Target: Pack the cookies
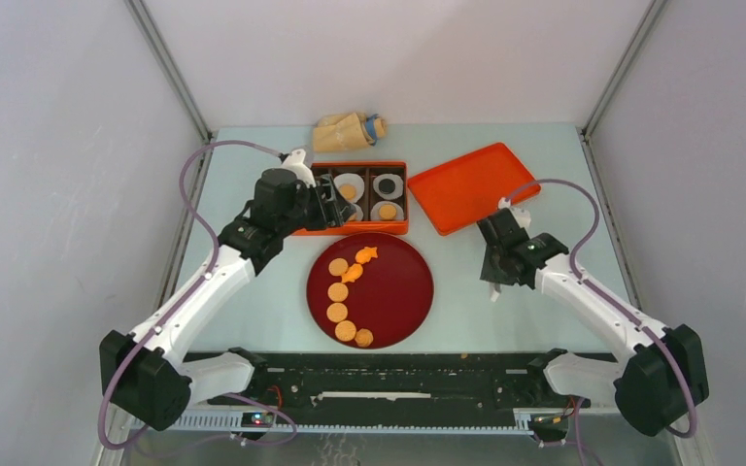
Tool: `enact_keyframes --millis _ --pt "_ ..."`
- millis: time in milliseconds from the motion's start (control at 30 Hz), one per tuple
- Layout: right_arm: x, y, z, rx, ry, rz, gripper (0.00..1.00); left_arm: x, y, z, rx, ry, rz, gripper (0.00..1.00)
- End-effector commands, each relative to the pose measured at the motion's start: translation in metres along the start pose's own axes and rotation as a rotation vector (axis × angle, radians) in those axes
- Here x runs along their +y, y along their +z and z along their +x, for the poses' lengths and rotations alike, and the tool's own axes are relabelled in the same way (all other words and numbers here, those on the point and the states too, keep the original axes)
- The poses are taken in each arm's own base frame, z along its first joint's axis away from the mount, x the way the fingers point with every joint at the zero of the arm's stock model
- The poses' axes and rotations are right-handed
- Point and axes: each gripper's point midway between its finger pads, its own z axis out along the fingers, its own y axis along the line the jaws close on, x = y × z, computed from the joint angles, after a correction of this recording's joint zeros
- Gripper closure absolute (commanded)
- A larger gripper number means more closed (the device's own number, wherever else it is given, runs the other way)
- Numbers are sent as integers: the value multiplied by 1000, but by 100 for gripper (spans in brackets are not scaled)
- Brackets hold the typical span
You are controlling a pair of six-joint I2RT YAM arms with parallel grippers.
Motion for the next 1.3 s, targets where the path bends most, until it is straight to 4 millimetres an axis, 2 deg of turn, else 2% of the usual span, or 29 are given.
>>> enact_keyframes --millis 0,233,367,533,567,633,667,800,900,1033,1100,1200,1267 --pt "26 8 23 99 103 -116 82 -28 -8 -35 -94 24 79 32" --pt "25 26 74 254 106 -103 81 -25 -9 -30 -97 23 80 31" --pt "17 37 94 322 117 -34 72 -27 -4 -27 -86 15 93 31" --pt "29 47 88 328 144 -58 71 -29 -3 -23 -89 7 107 31" --pt "29 49 84 319 139 -46 67 -29 -4 -23 -88 11 108 31" --pt "23 54 82 320 119 4 49 -28 -4 -23 -92 15 105 31" --pt "21 54 81 314 111 22 45 -28 -4 -23 -92 17 104 31" --pt "12 46 77 295 69 74 41 -26 -1 -20 -76 17 95 29" --pt "12 26 56 195 33 97 41 -24 0 -19 -72 17 87 28" --pt "29 -6 -1 -13 -32 47 41 -26 0 -22 -77 17 88 25" --pt "40 -14 -31 -97 -58 8 37 -27 0 -23 -78 18 89 24" --pt "61 -11 -69 -152 -118 -35 37 -26 0 -23 -77 17 85 24" --pt "67 1 -91 -157 -159 -5 37 -26 -1 -23 -77 17 80 24"
